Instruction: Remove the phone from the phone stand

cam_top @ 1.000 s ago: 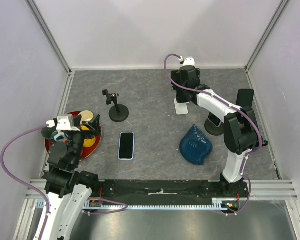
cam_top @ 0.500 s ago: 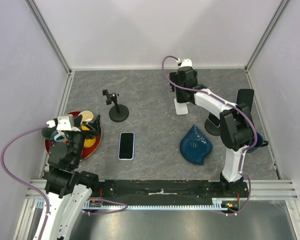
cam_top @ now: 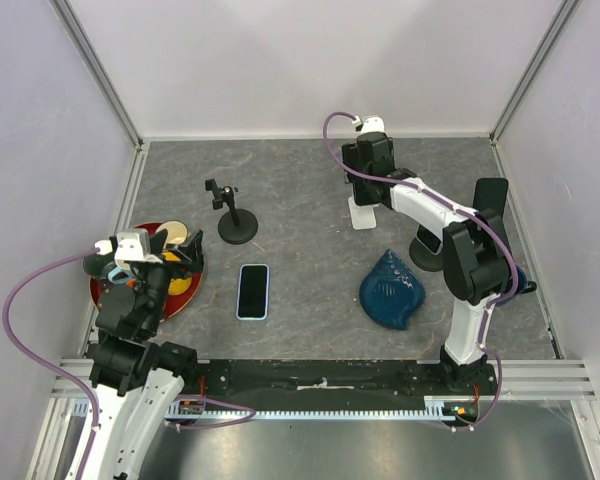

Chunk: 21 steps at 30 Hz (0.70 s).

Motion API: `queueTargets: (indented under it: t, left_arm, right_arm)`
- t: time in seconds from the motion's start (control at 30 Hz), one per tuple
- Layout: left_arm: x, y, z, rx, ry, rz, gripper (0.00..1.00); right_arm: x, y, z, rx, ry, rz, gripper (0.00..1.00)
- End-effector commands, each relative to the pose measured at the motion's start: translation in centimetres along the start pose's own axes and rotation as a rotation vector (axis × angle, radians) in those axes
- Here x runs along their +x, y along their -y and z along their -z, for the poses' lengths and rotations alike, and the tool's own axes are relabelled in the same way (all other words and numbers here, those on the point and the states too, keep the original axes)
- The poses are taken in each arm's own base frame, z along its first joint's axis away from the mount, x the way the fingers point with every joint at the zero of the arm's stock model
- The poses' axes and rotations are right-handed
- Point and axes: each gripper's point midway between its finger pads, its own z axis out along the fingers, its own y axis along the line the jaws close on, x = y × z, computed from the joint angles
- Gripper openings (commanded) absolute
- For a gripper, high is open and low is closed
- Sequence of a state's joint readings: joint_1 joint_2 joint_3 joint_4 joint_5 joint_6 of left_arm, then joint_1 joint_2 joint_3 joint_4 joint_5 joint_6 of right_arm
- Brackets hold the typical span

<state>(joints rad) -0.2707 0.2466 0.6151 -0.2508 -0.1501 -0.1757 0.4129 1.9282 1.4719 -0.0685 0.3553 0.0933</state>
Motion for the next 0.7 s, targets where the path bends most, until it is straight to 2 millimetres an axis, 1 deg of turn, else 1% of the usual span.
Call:
queueTargets:
  t: [0.0, 0.17, 0.23, 0.3, 0.33, 0.4, 0.43, 0.47, 0.63, 0.67]
  left_arm:
    - [-0.8, 0.8, -0.3, 0.032, 0.033, 0.034, 0.82]
    - [-0.8, 0.9, -0.3, 0.037, 0.035, 0.035, 0.82]
    - [-0.8, 0.9, -0.3, 0.037, 0.034, 0.034, 0.82]
    - [-0.8, 0.9, -0.3, 0.038, 0.035, 0.035, 0.82]
    - [-0.8, 0.9, -0.3, 0.037, 0.034, 0.034, 0.82]
    - [-0.9, 0.9, -0.3, 0.036, 0.037, 0.035, 0.82]
    - [-0.8, 0.9, -0.3, 0.037, 0.034, 0.034, 0.82]
    - [-0.7, 0.8, -0.3, 0.037, 0.034, 0.033, 0.82]
    - [-0.6, 0.9, -0.4, 0.041, 0.03, 0.034, 0.82]
    - [-0.5, 1.0, -0.4, 0.042, 0.026, 0.035, 0.82]
  right_arm:
    - [-6.5, 0.7, 3.3, -0.014, 0.178, -0.059, 0.45]
    - [-9.4, 0.4, 5.1, -0.046, 0.276, -0.088, 0.43]
    - [-10.7, 0.2, 6.3, -0.059, 0.308, -0.095, 0.42]
    - [-12.1, -0.8, 7.5, -0.105, 0.33, -0.097, 0.41]
    - [-11.6, -1.2, 7.8, -0.124, 0.298, -0.091, 0.41]
    - [-11.9, -2.8, 8.8, -0.18, 0.273, -0.11, 0.42]
    - [-11.1, -3.3, 9.2, -0.197, 0.237, -0.106, 0.42]
    - [-10.6, -4.5, 9.9, -0.236, 0.22, -0.101, 0.42]
    - [-6.4, -7.3, 11.5, -0.352, 0.063, -0.18, 0.43]
    - [-5.1, -8.4, 12.2, -0.377, 0.028, -0.176, 0.43]
